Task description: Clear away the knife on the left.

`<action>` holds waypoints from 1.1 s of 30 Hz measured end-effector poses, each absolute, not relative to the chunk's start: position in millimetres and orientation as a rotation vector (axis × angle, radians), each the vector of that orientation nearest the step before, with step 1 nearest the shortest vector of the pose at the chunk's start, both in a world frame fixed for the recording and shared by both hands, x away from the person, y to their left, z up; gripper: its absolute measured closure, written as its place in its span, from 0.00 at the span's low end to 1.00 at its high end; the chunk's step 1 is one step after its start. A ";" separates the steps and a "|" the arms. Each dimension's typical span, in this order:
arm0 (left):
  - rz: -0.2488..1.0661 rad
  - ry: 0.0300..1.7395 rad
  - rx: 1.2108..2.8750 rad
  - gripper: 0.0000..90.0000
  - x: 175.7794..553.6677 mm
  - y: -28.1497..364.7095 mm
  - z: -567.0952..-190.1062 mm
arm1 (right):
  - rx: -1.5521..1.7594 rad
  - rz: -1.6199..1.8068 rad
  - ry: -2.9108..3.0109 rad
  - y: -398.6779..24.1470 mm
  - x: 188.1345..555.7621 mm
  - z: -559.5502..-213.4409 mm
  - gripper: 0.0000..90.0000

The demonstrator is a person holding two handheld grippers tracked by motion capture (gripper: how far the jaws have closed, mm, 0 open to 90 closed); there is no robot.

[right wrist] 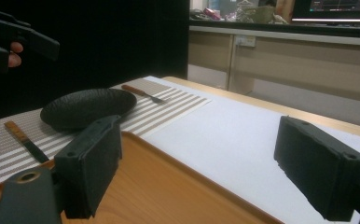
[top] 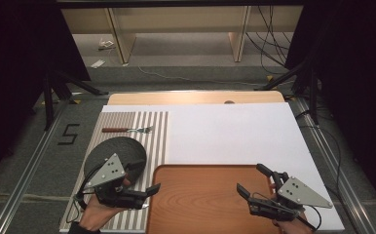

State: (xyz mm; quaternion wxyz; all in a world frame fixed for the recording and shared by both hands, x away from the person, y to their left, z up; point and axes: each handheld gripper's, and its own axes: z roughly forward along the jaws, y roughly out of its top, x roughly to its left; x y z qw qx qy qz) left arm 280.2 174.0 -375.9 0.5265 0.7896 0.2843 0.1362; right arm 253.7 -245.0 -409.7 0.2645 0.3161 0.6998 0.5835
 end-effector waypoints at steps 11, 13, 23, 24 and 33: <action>0.338 0.663 2.088 0.15 286.6 173.0 -388.7 | 0.849 1.580 1.890 -244.6 253.7 -409.7 0.18; 0.364 0.646 2.103 0.15 286.0 177.2 -387.6 | 0.852 1.579 1.888 -244.9 253.7 -409.5 0.18; 0.274 0.668 2.169 0.16 289.2 206.6 -390.3 | 0.850 1.579 1.888 -244.6 254.1 -409.6 0.18; 0.274 0.670 2.182 0.17 288.9 207.1 -391.2 | 0.851 1.579 1.889 -244.7 254.0 -409.6 0.18; 0.254 0.623 2.332 0.17 287.0 208.7 -393.8 | 0.852 1.578 1.891 -244.8 253.9 -409.8 0.18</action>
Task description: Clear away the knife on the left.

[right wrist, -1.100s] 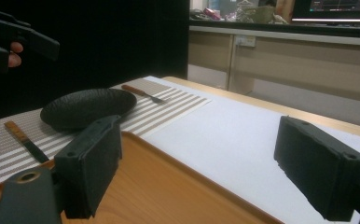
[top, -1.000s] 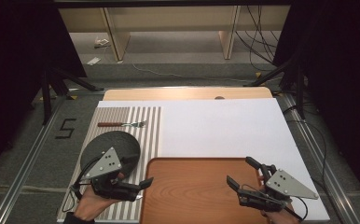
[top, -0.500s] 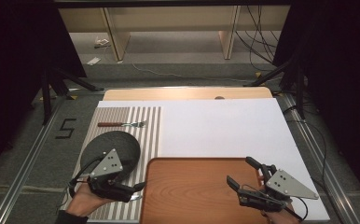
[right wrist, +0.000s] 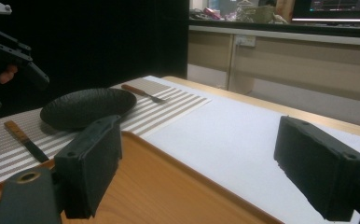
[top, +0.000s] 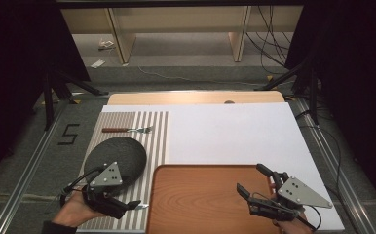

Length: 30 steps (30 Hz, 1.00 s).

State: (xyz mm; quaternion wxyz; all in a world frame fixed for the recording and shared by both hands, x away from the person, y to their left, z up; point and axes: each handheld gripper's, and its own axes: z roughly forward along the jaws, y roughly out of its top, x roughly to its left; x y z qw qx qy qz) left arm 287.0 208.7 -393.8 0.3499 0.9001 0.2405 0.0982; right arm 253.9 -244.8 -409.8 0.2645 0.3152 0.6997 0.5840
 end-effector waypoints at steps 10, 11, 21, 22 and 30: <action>0.202 0.650 2.442 0.17 287.5 221.0 -402.8 | 0.850 1.580 1.891 -244.6 253.7 -409.7 0.18; 0.190 0.654 2.451 0.17 288.0 222.2 -403.5 | 0.850 1.580 1.891 -244.6 253.7 -409.7 0.18; 0.156 0.687 2.574 0.19 289.8 228.8 -412.1 | 0.852 1.576 1.894 -244.0 253.8 -409.9 0.18; 0.147 0.693 2.589 0.19 290.0 229.6 -414.5 | 0.853 1.575 1.894 -244.0 253.8 -409.9 0.18; 0.074 0.734 2.686 0.20 290.5 234.1 -427.9 | 0.849 1.578 1.893 -244.3 253.8 -409.8 0.18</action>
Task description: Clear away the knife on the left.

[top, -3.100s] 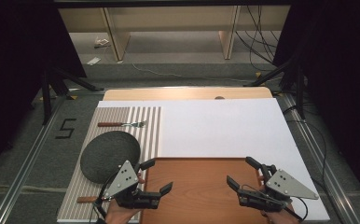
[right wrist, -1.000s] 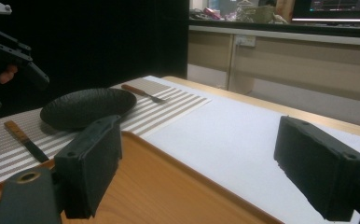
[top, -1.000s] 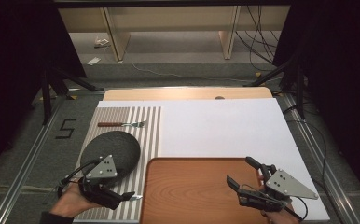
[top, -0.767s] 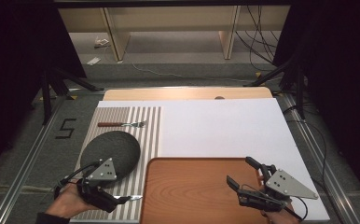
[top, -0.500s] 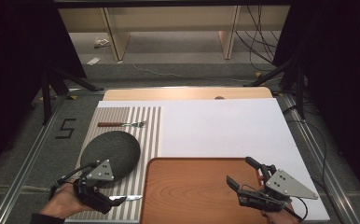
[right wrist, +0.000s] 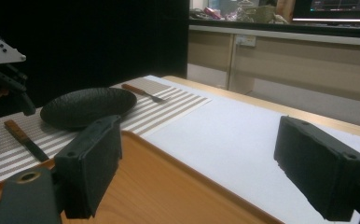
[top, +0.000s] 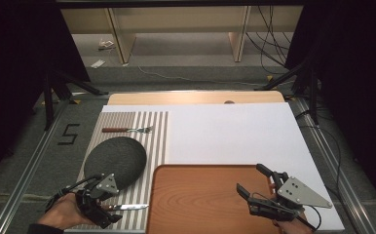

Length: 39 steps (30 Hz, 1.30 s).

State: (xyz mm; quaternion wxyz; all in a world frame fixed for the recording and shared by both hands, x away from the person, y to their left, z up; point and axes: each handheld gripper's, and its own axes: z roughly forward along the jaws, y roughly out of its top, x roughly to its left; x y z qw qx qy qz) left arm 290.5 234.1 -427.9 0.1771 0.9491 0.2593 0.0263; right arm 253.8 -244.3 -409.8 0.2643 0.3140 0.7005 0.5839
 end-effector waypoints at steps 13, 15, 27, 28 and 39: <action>0.102 0.815 2.796 0.27 294.5 238.8 -444.2 | 0.849 1.579 1.895 -244.3 253.6 -409.8 0.18; 0.110 0.824 2.815 0.28 295.2 239.8 -446.8 | 0.848 1.578 1.895 -244.3 253.6 -409.8 0.18; 0.100 0.923 2.838 0.43 302.0 243.1 -457.3 | 0.848 1.578 1.897 -244.1 253.7 -409.9 0.18; 0.091 0.928 2.848 0.45 302.8 243.1 -458.7 | 0.848 1.577 1.897 -244.2 253.7 -409.9 0.18; 0.053 0.933 2.859 0.68 304.8 243.8 -459.6 | 0.849 1.577 1.899 -243.9 253.6 -410.0 0.18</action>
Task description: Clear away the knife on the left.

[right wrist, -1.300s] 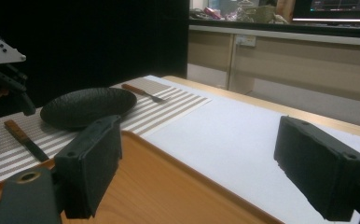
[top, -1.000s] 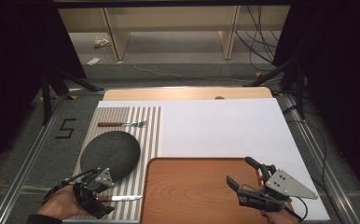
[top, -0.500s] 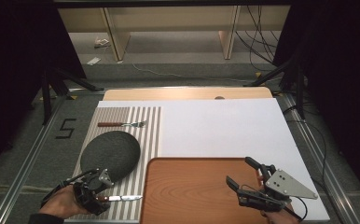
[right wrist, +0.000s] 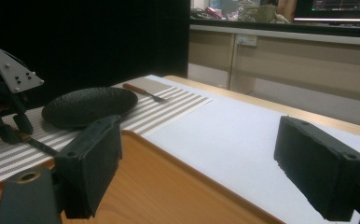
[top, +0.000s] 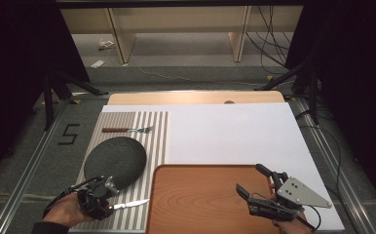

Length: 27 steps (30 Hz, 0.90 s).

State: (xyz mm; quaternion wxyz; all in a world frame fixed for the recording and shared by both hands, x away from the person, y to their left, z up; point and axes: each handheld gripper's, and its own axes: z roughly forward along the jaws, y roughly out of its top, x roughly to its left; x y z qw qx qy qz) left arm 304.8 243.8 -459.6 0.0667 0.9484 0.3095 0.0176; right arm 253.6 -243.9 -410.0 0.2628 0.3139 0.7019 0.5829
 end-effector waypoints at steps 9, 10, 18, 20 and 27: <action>0.034 0.936 2.888 0.84 305.1 240.7 -458.9 | 0.851 1.576 1.901 -243.7 253.5 -410.0 0.18; 0.034 0.936 2.888 0.84 305.1 240.7 -458.9 | 0.851 1.576 1.901 -243.8 253.6 -410.0 0.18; 0.035 0.950 2.875 0.85 304.7 243.5 -455.8 | 0.850 1.575 1.901 -243.7 253.5 -410.0 0.18; 0.041 0.964 2.866 0.85 305.2 244.5 -454.4 | 0.850 1.573 1.902 -243.7 253.5 -409.9 0.18; 0.055 1.007 2.823 0.85 306.0 243.5 -448.3 | 0.850 1.573 1.904 -243.5 253.6 -410.1 0.18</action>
